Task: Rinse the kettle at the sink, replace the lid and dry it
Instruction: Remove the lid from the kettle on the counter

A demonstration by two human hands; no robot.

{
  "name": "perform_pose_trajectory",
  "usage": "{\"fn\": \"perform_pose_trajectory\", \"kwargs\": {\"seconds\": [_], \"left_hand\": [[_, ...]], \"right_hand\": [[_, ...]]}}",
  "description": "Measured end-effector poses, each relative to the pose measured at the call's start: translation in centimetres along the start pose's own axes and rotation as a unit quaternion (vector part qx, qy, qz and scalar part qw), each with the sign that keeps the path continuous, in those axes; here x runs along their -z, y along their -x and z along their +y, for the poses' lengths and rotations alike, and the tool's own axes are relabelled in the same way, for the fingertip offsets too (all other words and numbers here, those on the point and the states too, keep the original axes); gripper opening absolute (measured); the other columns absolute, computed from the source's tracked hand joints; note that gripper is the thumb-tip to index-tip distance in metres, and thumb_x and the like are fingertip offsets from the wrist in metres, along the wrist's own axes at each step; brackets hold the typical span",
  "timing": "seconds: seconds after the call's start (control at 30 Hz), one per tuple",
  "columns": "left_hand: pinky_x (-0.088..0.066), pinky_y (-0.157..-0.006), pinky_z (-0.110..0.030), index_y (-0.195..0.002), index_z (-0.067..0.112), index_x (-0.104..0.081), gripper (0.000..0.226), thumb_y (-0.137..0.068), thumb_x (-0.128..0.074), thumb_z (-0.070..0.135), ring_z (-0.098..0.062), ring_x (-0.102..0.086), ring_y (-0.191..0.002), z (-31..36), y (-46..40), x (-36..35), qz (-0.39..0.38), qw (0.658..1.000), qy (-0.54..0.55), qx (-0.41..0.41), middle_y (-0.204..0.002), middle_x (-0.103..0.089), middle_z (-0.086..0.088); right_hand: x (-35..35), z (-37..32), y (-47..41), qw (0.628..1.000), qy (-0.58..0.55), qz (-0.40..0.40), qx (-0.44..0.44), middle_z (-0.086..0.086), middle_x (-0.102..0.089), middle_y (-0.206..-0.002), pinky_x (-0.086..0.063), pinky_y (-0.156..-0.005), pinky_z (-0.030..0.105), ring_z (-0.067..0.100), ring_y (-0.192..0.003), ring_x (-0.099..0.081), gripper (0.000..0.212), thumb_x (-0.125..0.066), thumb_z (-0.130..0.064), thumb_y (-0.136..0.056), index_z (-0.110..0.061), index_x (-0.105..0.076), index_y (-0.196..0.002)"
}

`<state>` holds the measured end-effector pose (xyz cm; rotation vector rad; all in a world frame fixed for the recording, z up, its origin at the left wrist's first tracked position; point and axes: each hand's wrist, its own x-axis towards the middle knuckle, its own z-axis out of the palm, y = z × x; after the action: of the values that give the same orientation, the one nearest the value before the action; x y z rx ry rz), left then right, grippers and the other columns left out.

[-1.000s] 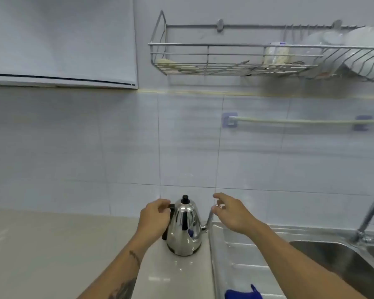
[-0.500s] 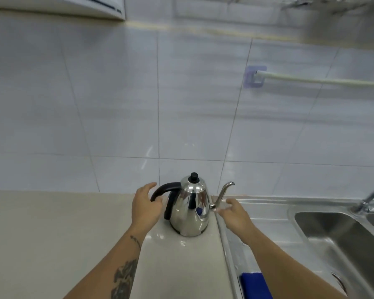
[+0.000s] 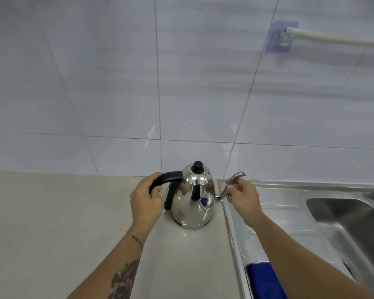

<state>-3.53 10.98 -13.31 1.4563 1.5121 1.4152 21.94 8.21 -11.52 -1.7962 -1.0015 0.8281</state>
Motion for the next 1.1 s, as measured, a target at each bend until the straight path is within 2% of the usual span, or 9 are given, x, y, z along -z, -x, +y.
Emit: {"fn": "perform_pose_trajectory", "kwargs": {"seconds": [0.27,0.4,0.53,0.63,0.77,0.9,0.97,1.03,1.1], "left_hand": [[-0.052,-0.094,-0.028,-0.108,0.029,-0.072,0.042,-0.088,-0.059,-0.006,-0.004,-0.065,-0.102,0.6,5.3,3.1,0.001,1.000,0.030,-0.002,-0.103,-0.070,0.019],[-0.051,-0.087,-0.019,-0.111,0.033,-0.068,0.045,-0.086,-0.062,-0.005,-0.003,-0.064,-0.098,0.7,8.5,5.4,-0.022,0.994,-0.052,-0.095,-0.105,-0.068,0.021],[-0.052,-0.083,-0.021,-0.123,0.026,-0.062,0.045,-0.087,-0.058,0.000,-0.003,-0.061,-0.100,-0.2,11.0,7.3,-0.037,0.955,-0.184,-0.230,-0.118,-0.061,0.019],[-0.050,-0.092,-0.022,-0.132,0.025,-0.058,0.047,-0.088,-0.049,0.012,-0.009,-0.057,-0.115,-0.4,12.5,8.1,-0.044,0.932,-0.240,-0.268,-0.132,-0.057,0.012],[-0.046,-0.093,-0.019,-0.137,0.020,-0.056,0.056,-0.082,-0.056,0.006,-0.009,-0.052,-0.123,0.0,14.0,8.6,-0.061,0.912,-0.276,-0.297,-0.139,-0.055,0.007],[-0.054,-0.093,-0.027,-0.134,0.017,-0.058,0.055,-0.082,-0.064,0.001,-0.013,-0.054,-0.123,0.2,13.9,8.7,-0.063,0.906,-0.289,-0.302,-0.137,-0.058,0.004],[-0.054,-0.095,-0.029,-0.132,0.017,-0.060,0.049,-0.084,-0.058,0.007,-0.014,-0.056,-0.122,0.8,13.5,8.3,-0.064,0.900,-0.293,-0.317,-0.135,-0.059,0.004],[-0.050,-0.100,-0.027,-0.132,0.019,-0.059,0.048,-0.085,-0.049,0.012,-0.015,-0.056,-0.123,1.3,13.4,7.9,-0.072,0.892,-0.290,-0.339,-0.136,-0.059,0.005],[-0.046,-0.104,-0.029,-0.135,0.020,-0.057,0.050,-0.086,-0.044,0.015,-0.016,-0.054,-0.126,1.3,13.5,7.5,-0.075,0.896,-0.284,-0.334,-0.138,-0.057,0.005]], "right_hand": [[1.1,1.4,6.1,0.996,-0.081,0.024,-0.007,0.005,-0.077,-0.087,-0.058,-0.092,0.053,0.030,-0.092,-0.074,0.020,-0.066,-0.006,-0.089,-0.022,-0.076,-0.083],[2.1,1.8,9.5,0.995,-0.092,0.024,-0.002,0.004,-0.077,-0.086,-0.060,-0.091,0.050,0.026,-0.090,-0.074,0.022,-0.066,-0.002,-0.089,-0.021,-0.076,-0.084],[2.7,2.8,12.3,0.996,-0.088,0.029,0.014,0.006,-0.076,-0.088,-0.061,-0.088,0.051,0.026,-0.090,-0.074,0.021,-0.066,0.000,-0.088,-0.019,-0.074,-0.087],[2.9,3.3,13.7,0.996,-0.082,0.031,0.019,0.005,-0.076,-0.087,-0.060,-0.088,0.052,0.026,-0.089,-0.074,0.019,-0.068,-0.002,-0.088,-0.020,-0.073,-0.088],[2.8,2.8,15.3,0.998,-0.057,0.034,0.017,0.000,-0.073,-0.094,-0.059,-0.091,0.048,0.022,-0.094,-0.071,0.019,-0.064,-0.006,-0.092,-0.025,-0.067,-0.092],[2.4,1.7,17.9,0.999,-0.001,-0.019,-0.045,0.002,-0.067,-0.099,-0.051,-0.070,0.030,0.017,-0.087,-0.064,0.023,-0.058,-0.005,-0.093,-0.022,-0.056,-0.109],[2.2,1.2,20.0,0.995,0.005,-0.074,-0.066,0.005,-0.066,-0.087,-0.052,-0.066,0.038,0.024,-0.081,-0.064,0.020,-0.055,-0.004,-0.090,-0.023,-0.056,-0.097],[1.9,0.2,21.8,0.994,0.040,-0.103,-0.017,0.003,-0.070,-0.087,-0.057,-0.077,0.040,0.023,-0.086,-0.068,0.022,-0.055,-0.005,-0.091,-0.025,-0.062,-0.095],[1.7,-1.4,22.0,0.993,0.058,-0.077,0.073,-0.006,-0.069,-0.093,-0.057,-0.082,0.035,0.014,-0.090,-0.067,0.023,-0.057,-0.007,-0.093,-0.026,-0.062,-0.104]]}}
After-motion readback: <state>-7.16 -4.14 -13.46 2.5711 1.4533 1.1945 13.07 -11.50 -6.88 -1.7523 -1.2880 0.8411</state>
